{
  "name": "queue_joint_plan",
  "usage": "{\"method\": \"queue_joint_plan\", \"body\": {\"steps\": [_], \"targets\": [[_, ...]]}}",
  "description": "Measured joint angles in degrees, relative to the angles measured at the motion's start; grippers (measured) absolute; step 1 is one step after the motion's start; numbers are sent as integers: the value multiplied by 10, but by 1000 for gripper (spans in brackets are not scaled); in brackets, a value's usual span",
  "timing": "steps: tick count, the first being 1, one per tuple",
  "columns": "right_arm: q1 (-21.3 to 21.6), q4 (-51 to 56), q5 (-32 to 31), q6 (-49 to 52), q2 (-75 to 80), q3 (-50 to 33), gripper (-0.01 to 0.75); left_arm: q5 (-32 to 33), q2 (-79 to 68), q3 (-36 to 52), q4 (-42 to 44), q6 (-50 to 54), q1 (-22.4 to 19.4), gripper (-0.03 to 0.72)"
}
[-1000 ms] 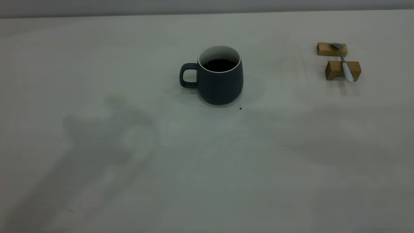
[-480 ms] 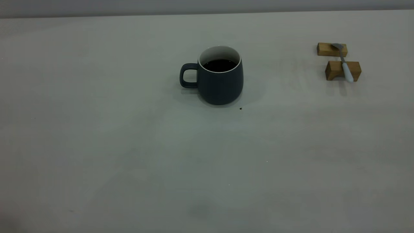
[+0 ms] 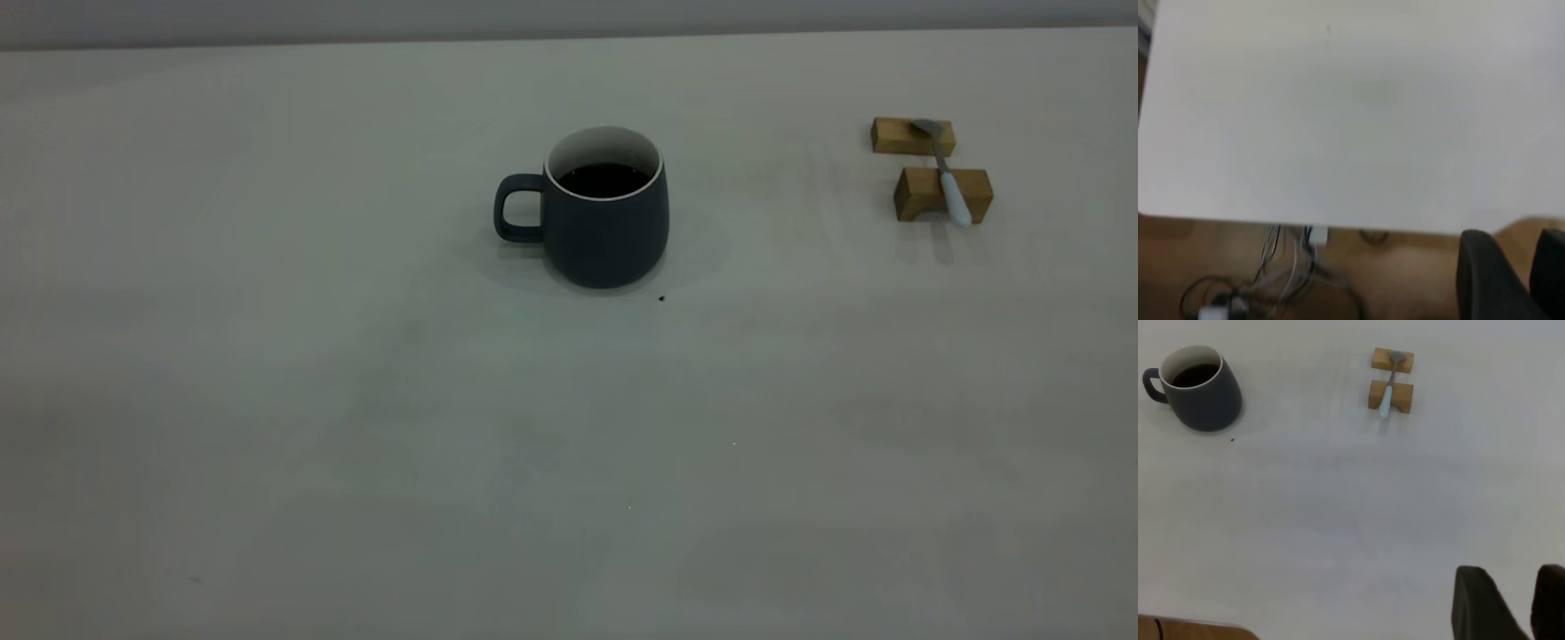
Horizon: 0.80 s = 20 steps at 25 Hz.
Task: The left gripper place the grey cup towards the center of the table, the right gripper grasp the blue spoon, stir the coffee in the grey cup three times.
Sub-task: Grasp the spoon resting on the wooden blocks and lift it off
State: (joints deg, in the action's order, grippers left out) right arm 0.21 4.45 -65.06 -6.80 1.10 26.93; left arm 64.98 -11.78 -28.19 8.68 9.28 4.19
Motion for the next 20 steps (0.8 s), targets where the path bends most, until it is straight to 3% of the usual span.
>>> {"method": "queue_joint_plan", "body": {"steps": [4,20], "targets": [[0,0,0,0,0,0,238,-1,53,3,-17,-20,-19,237],[0,0,0,0,0,0,239,0,128,3,-55,-60,-19,237]]}}
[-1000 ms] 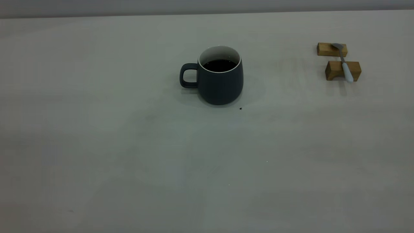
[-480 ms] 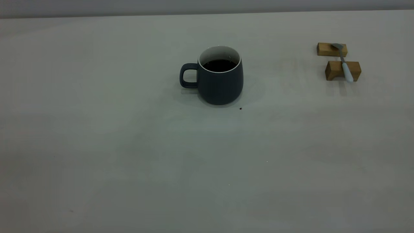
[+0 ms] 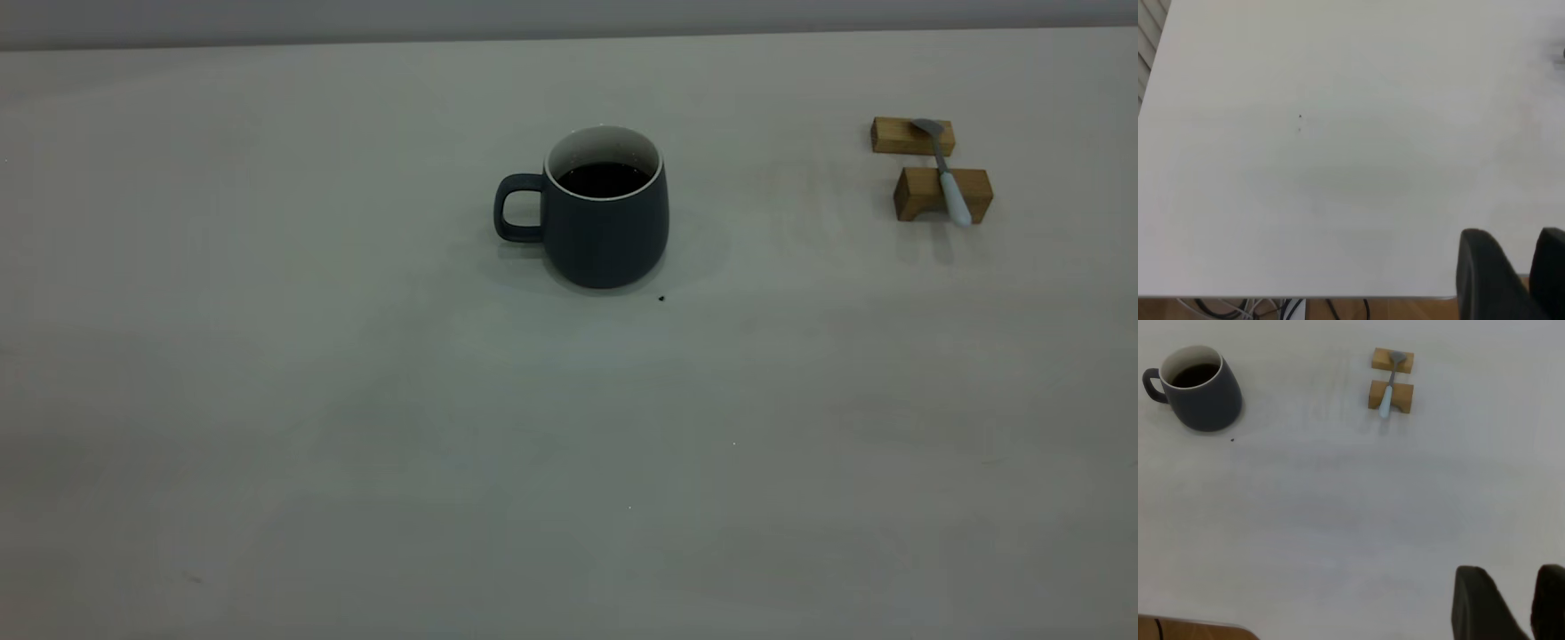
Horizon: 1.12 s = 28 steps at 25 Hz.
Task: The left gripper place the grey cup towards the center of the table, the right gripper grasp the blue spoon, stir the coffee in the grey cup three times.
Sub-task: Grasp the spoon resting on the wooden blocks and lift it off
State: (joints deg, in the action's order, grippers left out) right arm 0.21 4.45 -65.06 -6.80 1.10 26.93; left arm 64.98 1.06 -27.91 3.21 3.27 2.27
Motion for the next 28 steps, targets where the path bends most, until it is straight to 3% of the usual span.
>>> {"method": "queue_joint_plan", "body": {"steps": [28], "targets": [[0,8,0,12,0,0,240,-1,0,0,0,0,0,239]]}}
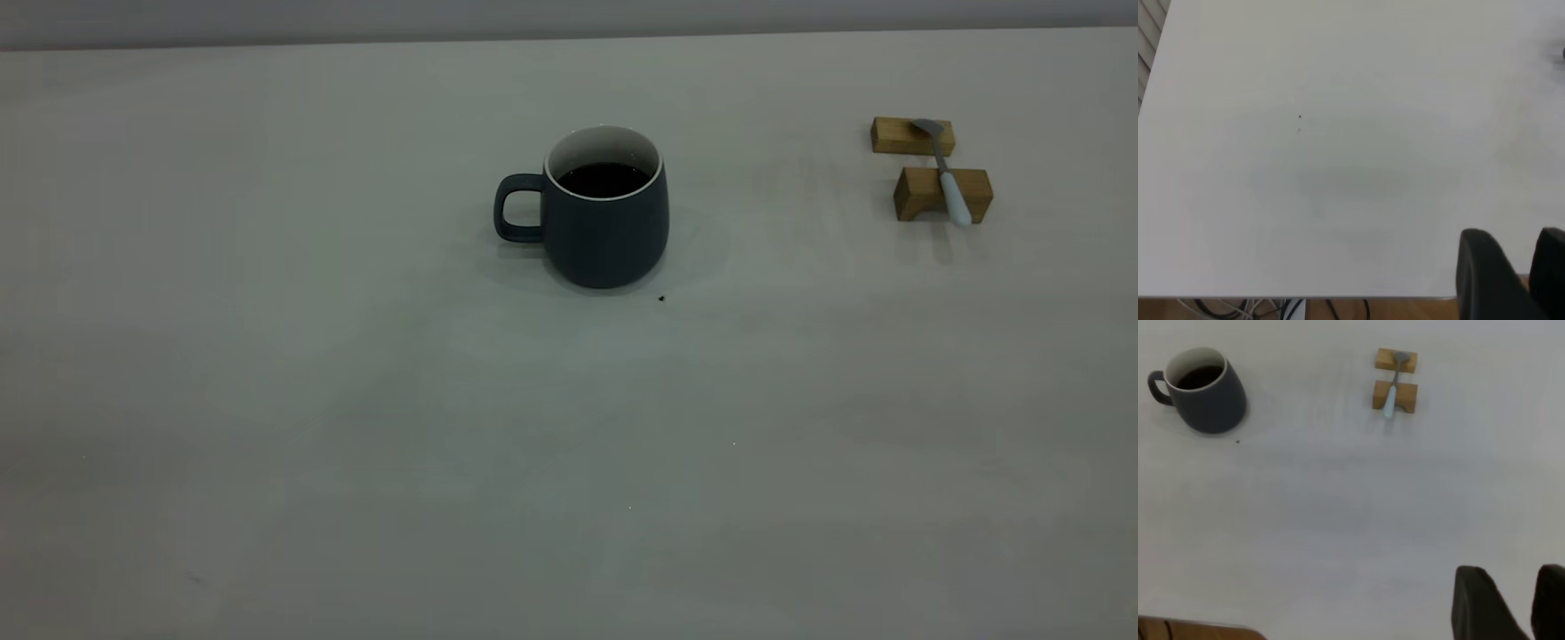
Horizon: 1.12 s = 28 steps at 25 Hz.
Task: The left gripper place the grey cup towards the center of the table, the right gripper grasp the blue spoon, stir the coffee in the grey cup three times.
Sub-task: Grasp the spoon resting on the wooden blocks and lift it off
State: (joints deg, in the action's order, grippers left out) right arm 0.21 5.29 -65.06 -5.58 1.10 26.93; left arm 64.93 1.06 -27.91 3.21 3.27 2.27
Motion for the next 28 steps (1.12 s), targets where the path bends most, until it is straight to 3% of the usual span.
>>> {"method": "queue_joint_plan", "body": {"steps": [5,12,14,21,28], "targets": [[0,2,14,5,29,12,321,0,0,0,0,0,0,239],[0,-31,114,5,246,63,640,0,0,0,0,0,0,239],[0,-34,151,5,314,74,690,0,0,0,0,0,0,239],[0,-18,268,4,528,105,711,1,0,0,0,0,0,239],[0,20,334,-30,741,158,701,1,0,0,0,0,0,239]]}}
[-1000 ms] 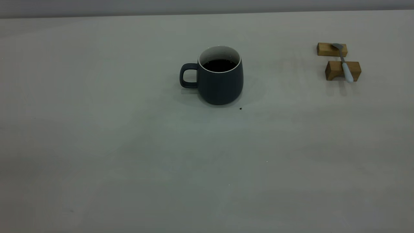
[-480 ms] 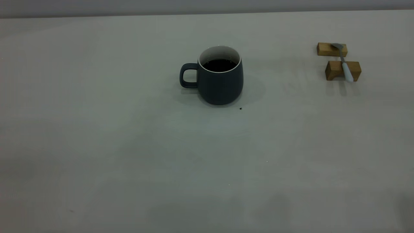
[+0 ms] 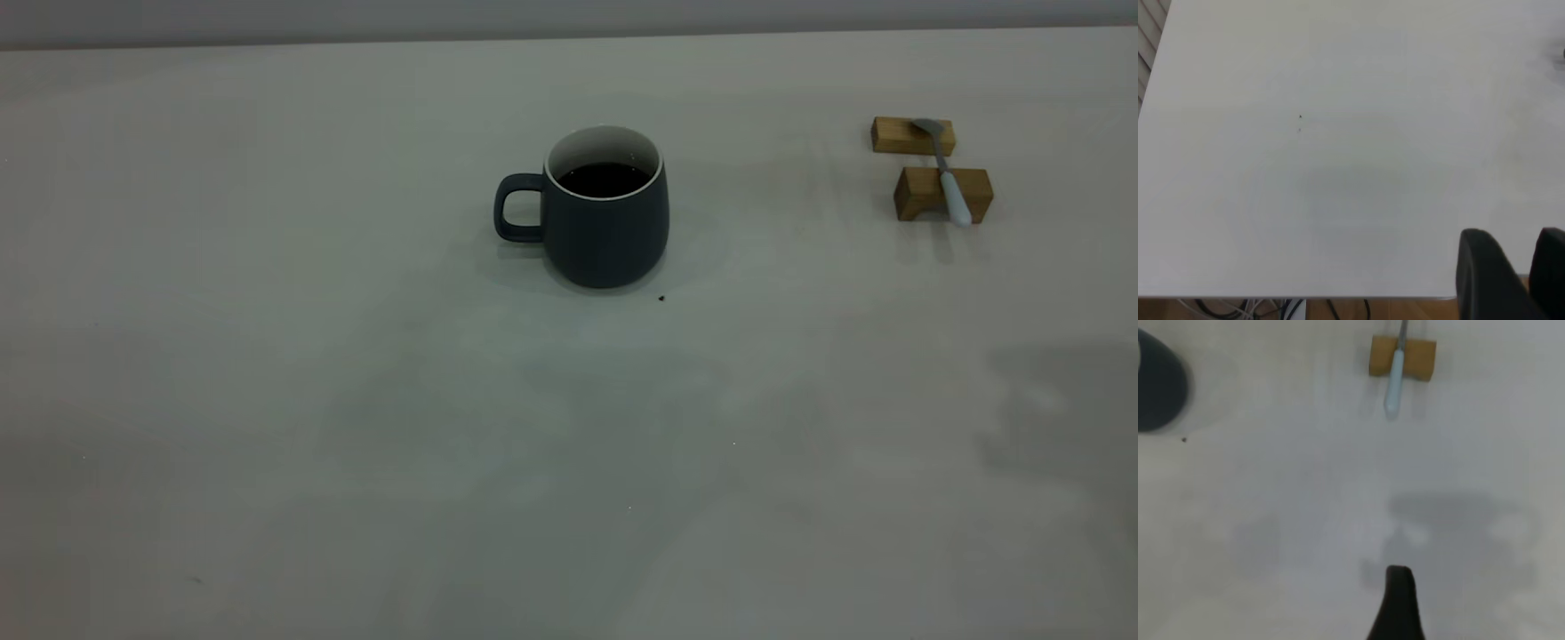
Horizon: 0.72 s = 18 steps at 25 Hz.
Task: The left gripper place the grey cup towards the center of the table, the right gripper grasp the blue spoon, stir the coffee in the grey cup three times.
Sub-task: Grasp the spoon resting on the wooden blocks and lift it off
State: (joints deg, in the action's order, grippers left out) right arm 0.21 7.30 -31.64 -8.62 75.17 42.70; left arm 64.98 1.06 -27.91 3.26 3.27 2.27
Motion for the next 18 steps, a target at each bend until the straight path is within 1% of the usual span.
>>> {"method": "queue_joint_plan", "body": {"steps": [7,15,18], "targets": [[0,2,9,-12,185,100,700,0,0,0,0,0,0,239],[-33,-7,10,-12,343,201,698,0,0,0,0,0,0,239],[-37,-9,6,-11,400,241,696,0,0,0,0,0,0,239]]}}
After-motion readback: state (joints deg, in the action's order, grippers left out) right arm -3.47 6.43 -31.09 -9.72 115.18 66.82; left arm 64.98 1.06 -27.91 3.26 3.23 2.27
